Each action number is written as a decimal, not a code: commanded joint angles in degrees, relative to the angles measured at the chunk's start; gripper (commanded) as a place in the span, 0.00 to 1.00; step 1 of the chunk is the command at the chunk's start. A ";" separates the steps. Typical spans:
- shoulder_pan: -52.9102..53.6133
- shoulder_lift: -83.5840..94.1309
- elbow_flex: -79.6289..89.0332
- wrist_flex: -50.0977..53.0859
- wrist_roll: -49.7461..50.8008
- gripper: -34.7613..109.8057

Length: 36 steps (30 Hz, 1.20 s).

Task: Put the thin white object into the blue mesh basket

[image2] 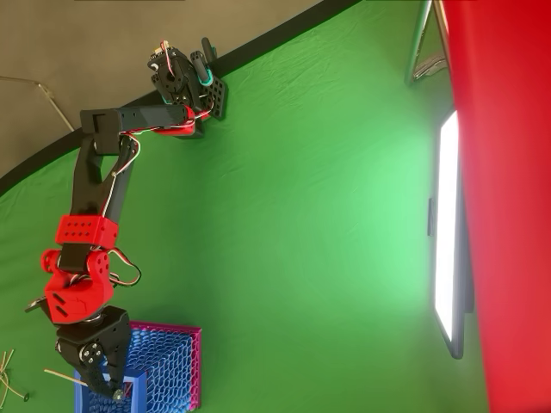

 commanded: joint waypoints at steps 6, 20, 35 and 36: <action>0.79 -4.92 -6.94 -5.10 4.22 0.27; 2.55 -19.95 -24.35 -5.62 10.46 0.26; 1.23 -21.27 -27.95 -5.45 22.85 0.27; 0.79 -21.27 -28.21 -5.19 23.47 0.27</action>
